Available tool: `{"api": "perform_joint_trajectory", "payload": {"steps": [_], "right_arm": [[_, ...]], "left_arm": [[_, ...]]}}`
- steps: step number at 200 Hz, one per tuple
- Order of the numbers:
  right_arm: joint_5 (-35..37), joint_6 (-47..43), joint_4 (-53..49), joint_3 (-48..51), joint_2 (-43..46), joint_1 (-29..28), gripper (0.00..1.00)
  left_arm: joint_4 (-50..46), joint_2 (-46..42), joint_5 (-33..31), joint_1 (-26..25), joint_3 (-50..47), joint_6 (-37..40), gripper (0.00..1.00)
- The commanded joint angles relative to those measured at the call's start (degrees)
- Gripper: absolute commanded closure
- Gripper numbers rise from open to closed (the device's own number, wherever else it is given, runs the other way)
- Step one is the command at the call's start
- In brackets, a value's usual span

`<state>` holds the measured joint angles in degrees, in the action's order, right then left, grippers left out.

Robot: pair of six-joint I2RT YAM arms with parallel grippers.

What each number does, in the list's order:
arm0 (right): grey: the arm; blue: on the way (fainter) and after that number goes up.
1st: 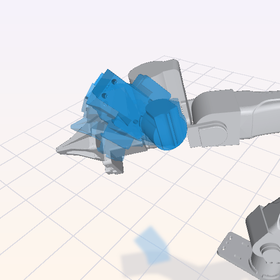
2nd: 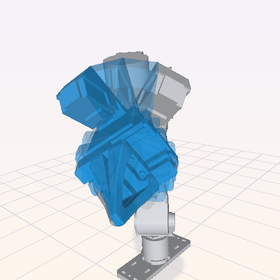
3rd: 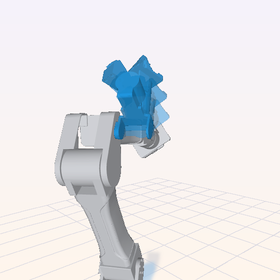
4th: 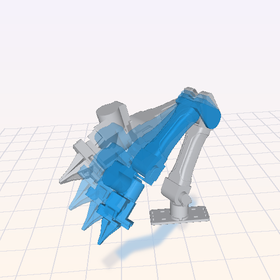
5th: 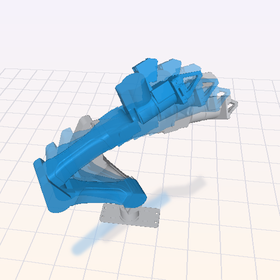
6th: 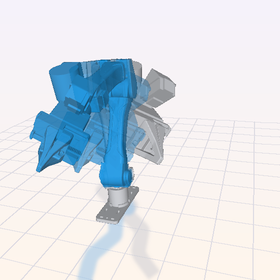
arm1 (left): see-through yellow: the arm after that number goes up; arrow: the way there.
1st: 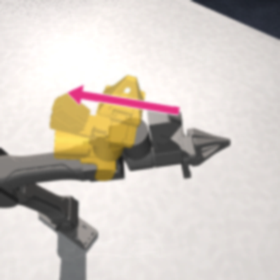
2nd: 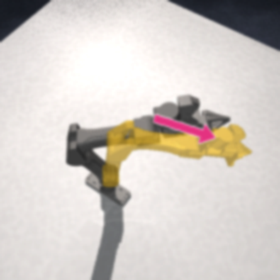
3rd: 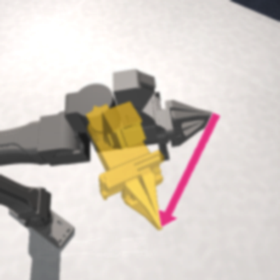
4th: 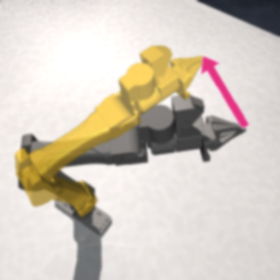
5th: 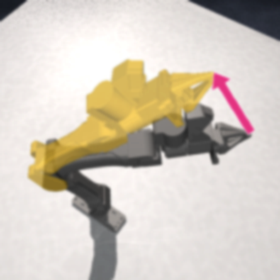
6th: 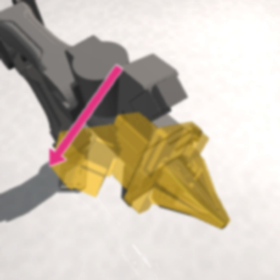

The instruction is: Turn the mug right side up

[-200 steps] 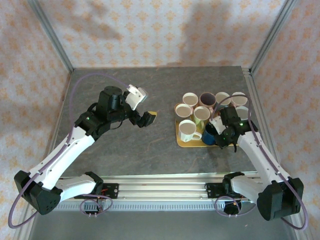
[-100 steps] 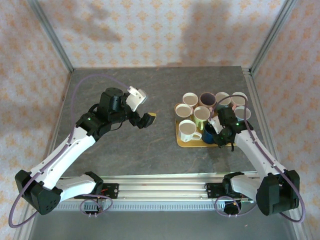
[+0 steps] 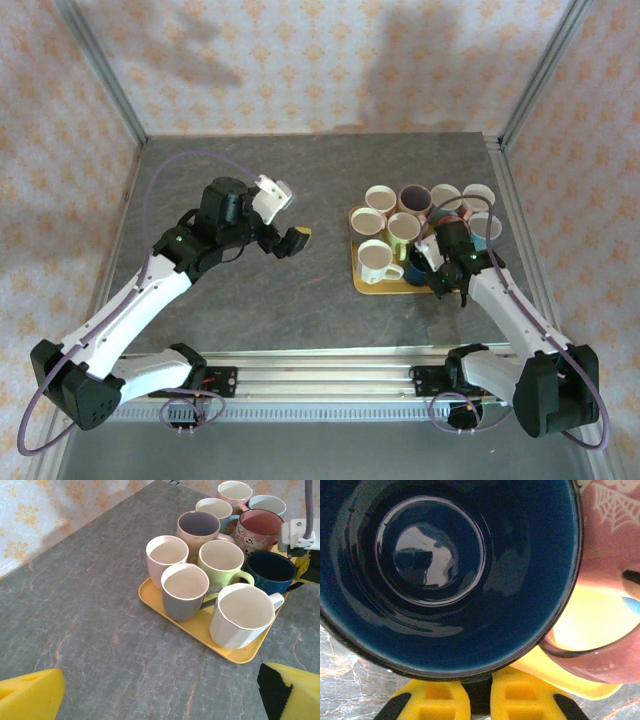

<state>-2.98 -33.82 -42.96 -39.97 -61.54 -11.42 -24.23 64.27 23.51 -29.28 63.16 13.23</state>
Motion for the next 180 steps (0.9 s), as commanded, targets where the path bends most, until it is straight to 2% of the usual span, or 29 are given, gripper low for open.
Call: {"api": "perform_joint_trajectory", "payload": {"steps": [1,40,54,68,78,132,159,180], "right_arm": [[-0.55,-0.98,1.35,-0.04,0.08,0.27,0.93],[-0.67,-0.55,-0.71,-1.09,-1.78,0.26,0.85],[-0.85,-0.41,-0.80,-0.93,-1.92,0.28,0.75],[-1.09,-0.20,-0.81,-0.73,-1.77,0.28,0.56],[-1.06,-0.16,-0.96,-0.73,-1.66,0.26,0.51],[-0.91,-0.21,-8.21,-4.99,3.04,0.30,0.44],[-6.43,1.29,-11.44,-9.89,8.28,0.26,0.42],[-11.64,7.43,-8.96,-13.40,11.68,0.26,0.39]], "left_arm": [[1.73,-1.16,-1.07,-0.25,-0.56,1.28,0.00],[1.92,-1.51,-1.26,-0.17,-0.83,1.59,0.00],[1.97,-1.67,-1.26,-0.13,-0.92,1.57,0.00],[1.99,-1.85,-1.16,-0.05,-1.01,1.62,0.00],[1.95,-2.03,-1.16,0.09,-1.18,1.54,0.00],[3.24,-2.49,-1.27,0.98,-1.97,-0.31,0.00],[4.69,-2.33,-1.87,2.84,-1.69,-3.92,0.00],[6.77,-2.62,-5.42,5.04,-2.22,-10.30,0.00]]}}
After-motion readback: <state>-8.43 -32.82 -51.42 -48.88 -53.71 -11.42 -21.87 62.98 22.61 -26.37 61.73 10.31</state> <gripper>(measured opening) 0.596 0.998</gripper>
